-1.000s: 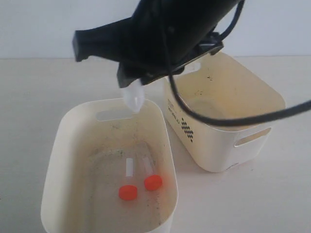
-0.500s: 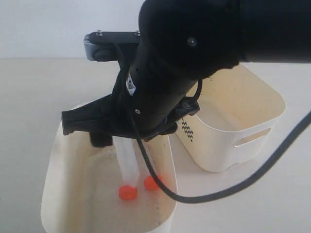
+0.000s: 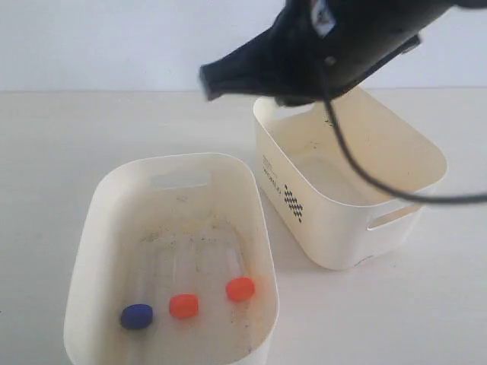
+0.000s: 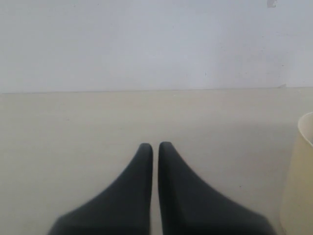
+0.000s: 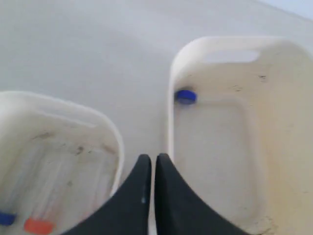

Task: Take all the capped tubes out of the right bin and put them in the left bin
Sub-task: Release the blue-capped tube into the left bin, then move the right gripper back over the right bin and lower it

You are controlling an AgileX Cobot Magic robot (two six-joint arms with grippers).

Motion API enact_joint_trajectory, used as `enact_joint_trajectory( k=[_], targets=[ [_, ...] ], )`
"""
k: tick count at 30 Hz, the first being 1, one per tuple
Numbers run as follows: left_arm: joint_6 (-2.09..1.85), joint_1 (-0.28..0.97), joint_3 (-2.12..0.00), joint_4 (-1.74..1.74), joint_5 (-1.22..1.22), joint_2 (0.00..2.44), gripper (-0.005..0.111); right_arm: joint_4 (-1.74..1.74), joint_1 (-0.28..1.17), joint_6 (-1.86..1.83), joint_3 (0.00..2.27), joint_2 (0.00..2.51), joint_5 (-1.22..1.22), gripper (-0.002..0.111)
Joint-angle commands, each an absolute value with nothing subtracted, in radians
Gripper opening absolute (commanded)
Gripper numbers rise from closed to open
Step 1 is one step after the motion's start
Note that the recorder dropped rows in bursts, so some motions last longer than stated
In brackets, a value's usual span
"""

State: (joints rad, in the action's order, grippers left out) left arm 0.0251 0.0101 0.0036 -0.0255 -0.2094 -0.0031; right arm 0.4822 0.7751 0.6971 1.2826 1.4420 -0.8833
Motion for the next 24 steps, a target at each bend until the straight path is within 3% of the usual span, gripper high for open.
enact_joint_trajectory(
  k=[1,10,24],
  targets=[
    [0.035,0.010,0.000,-0.019,-0.202,0.000,0.004,0.378,0.568,0.502,1.309,1.443,-0.881,0.002],
    [0.035,0.010,0.000,-0.019,-0.202,0.000,0.004,0.128,0.308,0.129,1.309,1.618,-0.864,0.002],
    [0.035,0.010,0.000,-0.019,-0.202,0.000,0.004,0.072,0.301,0.098,1.302,1.709,-1.010,0.002]
  ],
)
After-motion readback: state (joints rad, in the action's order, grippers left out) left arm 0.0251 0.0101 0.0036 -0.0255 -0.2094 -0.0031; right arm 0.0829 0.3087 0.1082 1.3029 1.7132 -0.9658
